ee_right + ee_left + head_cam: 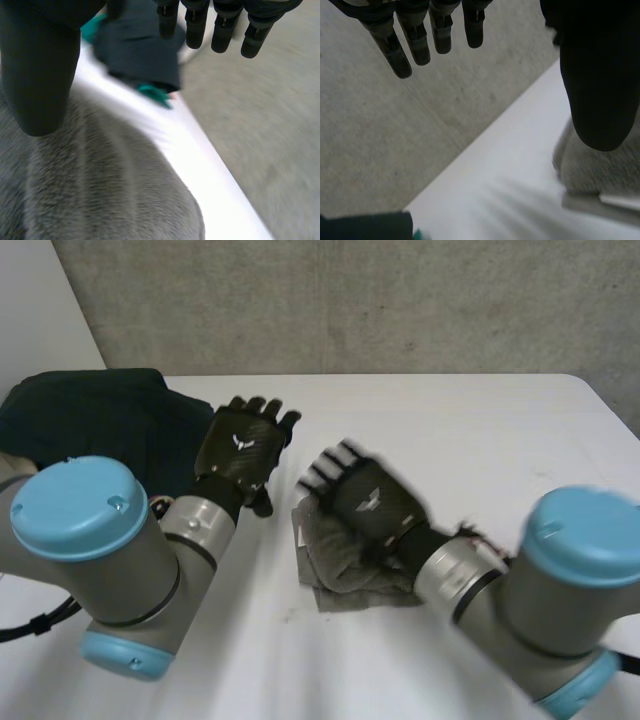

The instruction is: Fold the laundry.

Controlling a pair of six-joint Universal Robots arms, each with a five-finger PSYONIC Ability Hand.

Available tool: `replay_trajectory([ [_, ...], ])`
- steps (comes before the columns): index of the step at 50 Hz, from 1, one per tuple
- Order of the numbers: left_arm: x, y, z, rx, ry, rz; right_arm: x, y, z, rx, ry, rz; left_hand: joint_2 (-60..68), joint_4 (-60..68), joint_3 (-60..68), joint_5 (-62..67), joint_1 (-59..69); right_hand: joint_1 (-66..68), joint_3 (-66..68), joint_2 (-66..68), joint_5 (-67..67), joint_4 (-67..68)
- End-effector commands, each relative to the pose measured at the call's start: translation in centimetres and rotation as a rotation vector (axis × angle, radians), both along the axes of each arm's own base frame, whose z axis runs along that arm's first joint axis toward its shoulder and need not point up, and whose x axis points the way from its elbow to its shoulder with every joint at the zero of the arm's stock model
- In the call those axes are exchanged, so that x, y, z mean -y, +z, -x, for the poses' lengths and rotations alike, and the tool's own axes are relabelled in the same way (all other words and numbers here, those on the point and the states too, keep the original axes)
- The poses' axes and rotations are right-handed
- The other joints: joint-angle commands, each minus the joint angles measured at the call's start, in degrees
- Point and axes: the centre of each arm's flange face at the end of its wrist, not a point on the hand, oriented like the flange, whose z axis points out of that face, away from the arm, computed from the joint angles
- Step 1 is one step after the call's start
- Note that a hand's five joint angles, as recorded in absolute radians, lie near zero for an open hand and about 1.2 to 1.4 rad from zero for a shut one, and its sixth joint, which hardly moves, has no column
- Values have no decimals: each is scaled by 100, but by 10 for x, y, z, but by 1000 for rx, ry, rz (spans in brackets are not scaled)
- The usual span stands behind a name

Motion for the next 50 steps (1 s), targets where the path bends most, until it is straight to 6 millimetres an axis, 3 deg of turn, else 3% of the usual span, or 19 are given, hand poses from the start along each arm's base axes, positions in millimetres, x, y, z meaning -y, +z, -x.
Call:
replay_trajectory([
  [1,-3,26,28,-198,-77,-30,38,42,49,344,-226,-392,146,170,111,101,264,-325,-199,-204,-250,-190],
  [5,-13,17,48,-229,-133,-116,55,44,68,324,-311,-468,314,339,279,270,433,-325,-199,-204,-250,-190],
  [12,-18,-26,74,-109,-149,-285,75,15,64,227,-364,-599,331,356,296,287,450,-325,-199,-204,-250,-190],
  [16,-20,-57,68,6,-73,-394,84,-7,60,155,-373,-655,331,356,296,287,450,-325,-199,-204,-250,-190],
  [22,-20,-73,55,125,18,-396,81,-31,42,85,-327,-680,298,322,263,253,416,-325,-199,-204,-250,-190],
  [28,-19,-81,46,270,41,-337,80,-56,36,-13,-321,-671,281,305,246,236,399,-325,-199,-204,-250,-190],
  [33,-21,-78,46,280,31,-328,76,-55,32,-95,-335,-572,264,289,229,219,382,-325,-199,-204,-250,-190],
  [36,-24,-74,48,269,20,-315,79,-39,35,-97,-380,-498,264,289,229,219,382,-325,-199,-204,-250,-190],
  [41,-26,-37,49,204,5,-253,77,-6,41,-23,-399,-392,113,138,78,69,232,-325,-199,-204,-250,-190],
  [47,-33,-2,49,121,-68,-190,58,5,53,72,-423,-354,-73,-48,-107,-117,46,-325,-199,-204,-250,-190],
  [50,-37,14,47,65,-126,-158,50,0,59,115,-447,-407,-89,-65,-124,-134,29,-325,-199,-204,-250,-190],
])
